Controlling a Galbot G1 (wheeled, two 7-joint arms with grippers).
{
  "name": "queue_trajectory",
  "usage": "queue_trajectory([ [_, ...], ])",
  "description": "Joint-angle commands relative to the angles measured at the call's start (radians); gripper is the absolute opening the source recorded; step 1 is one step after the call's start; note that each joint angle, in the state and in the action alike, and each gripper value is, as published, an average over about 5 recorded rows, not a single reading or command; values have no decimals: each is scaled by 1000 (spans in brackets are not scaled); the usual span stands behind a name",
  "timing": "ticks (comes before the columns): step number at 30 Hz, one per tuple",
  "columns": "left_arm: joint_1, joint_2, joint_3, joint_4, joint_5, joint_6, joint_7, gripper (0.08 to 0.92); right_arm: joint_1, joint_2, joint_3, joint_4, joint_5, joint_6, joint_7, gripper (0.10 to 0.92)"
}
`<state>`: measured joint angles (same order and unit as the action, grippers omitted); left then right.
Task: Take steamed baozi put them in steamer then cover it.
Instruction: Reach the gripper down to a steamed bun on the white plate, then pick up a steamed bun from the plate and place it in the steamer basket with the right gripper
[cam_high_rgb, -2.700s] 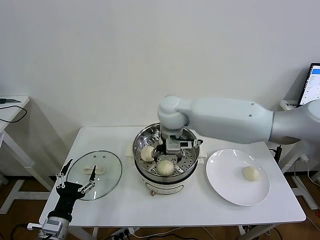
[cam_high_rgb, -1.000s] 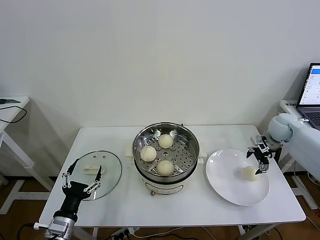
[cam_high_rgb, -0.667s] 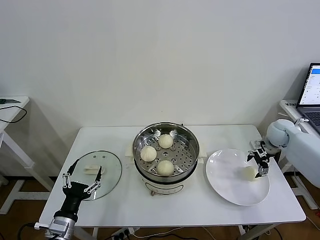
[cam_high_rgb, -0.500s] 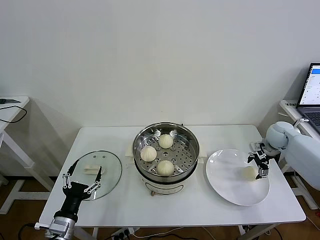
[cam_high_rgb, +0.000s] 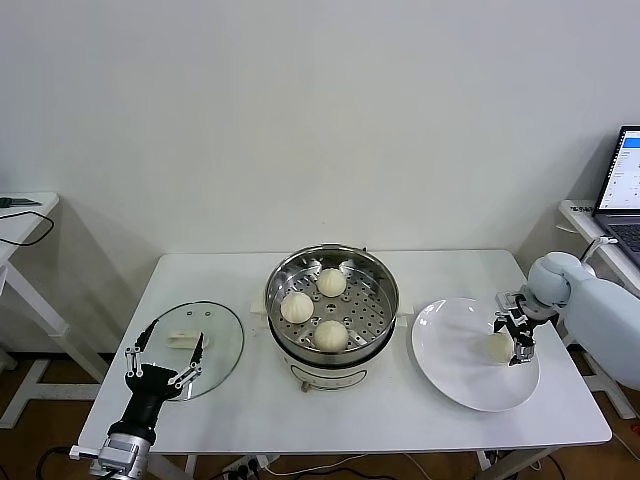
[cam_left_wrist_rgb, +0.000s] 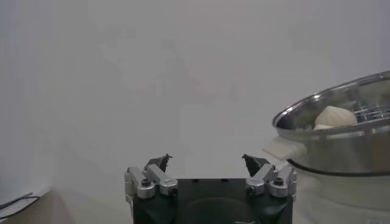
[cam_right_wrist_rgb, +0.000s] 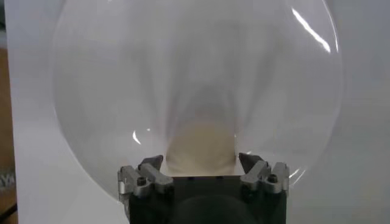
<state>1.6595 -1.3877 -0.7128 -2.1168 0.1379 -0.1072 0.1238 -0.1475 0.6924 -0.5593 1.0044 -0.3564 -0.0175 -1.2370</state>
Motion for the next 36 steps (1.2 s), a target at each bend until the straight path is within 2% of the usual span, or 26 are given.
queue_trajectory([
  [1, -1, -1, 2, -2, 0, 0, 0, 823, -9, 4, 11, -5, -12, 2, 2, 796],
  [7, -2, -1, 2, 1, 0, 0, 0, 823, -9, 8, 13, -9, -17, 7, 0, 708],
  [16, -5, -3, 4, 0, 0, 1, -1, 823, 13, -18, -5, 30, 39, -8, -11, 696],
  [22, -8, -3, 4, -4, 0, 2, -2, 823, 175, -111, -181, 158, 255, -107, -29, 696],
  [28, -13, -1, 4, -4, -2, 0, -2, 823, 491, -204, -455, 358, 487, -253, -33, 688],
  [36, -16, 8, 5, -11, -5, -5, 0, 823, 982, -178, -878, 598, 760, -441, 37, 687],
])
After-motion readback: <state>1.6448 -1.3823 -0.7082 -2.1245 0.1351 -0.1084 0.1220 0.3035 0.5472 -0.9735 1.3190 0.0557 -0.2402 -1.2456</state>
